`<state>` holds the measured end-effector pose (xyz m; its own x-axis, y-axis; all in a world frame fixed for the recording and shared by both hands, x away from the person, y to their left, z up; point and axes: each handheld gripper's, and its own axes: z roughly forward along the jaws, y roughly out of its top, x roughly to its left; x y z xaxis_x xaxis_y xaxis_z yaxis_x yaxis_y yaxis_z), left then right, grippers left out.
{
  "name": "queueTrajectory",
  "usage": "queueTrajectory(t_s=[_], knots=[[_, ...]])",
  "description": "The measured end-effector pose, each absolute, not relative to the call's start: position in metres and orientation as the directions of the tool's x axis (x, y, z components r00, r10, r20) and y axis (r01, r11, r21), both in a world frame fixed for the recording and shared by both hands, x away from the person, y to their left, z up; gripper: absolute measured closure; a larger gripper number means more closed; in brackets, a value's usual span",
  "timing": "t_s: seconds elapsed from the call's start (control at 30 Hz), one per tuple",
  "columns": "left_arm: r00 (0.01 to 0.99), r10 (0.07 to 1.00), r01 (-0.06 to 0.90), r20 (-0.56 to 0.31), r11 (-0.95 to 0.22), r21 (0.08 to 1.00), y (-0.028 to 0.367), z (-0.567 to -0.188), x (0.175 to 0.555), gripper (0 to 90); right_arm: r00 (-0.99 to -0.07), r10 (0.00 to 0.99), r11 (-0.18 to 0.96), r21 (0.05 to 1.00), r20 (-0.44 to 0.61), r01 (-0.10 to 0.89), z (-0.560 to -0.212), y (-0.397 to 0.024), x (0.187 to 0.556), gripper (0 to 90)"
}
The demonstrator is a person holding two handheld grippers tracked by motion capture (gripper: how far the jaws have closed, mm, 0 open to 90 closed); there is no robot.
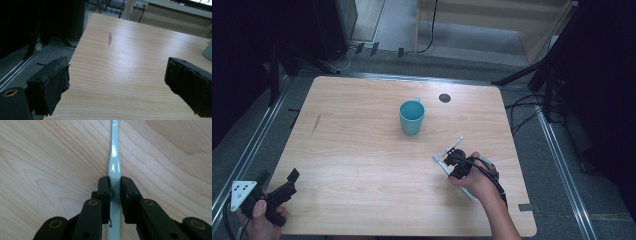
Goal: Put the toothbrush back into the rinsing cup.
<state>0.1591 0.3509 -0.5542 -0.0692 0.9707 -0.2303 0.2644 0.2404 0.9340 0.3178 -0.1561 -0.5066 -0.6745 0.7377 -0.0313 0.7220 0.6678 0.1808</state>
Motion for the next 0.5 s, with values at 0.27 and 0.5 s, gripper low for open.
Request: queueTrajectory(t_s=[0.27, 0.5], knots=[[-0.070, 0.972, 0.264, -0.225, 0.236, 0.935, 0.350, -0.554, 0.159, 5.9, -0.630, 0.776, 0.591, 0.333, 0.013, 0.735, -0.497, -0.167, 0.319, 79.5], [-0.071, 0.972, 0.264, -0.225, 0.236, 0.935, 0.350, -0.554, 0.159, 6.0, -0.576, 0.816, 0.481, 0.500, 0.045, 0.720, -0.483, -0.176, 0.320, 79.5]])
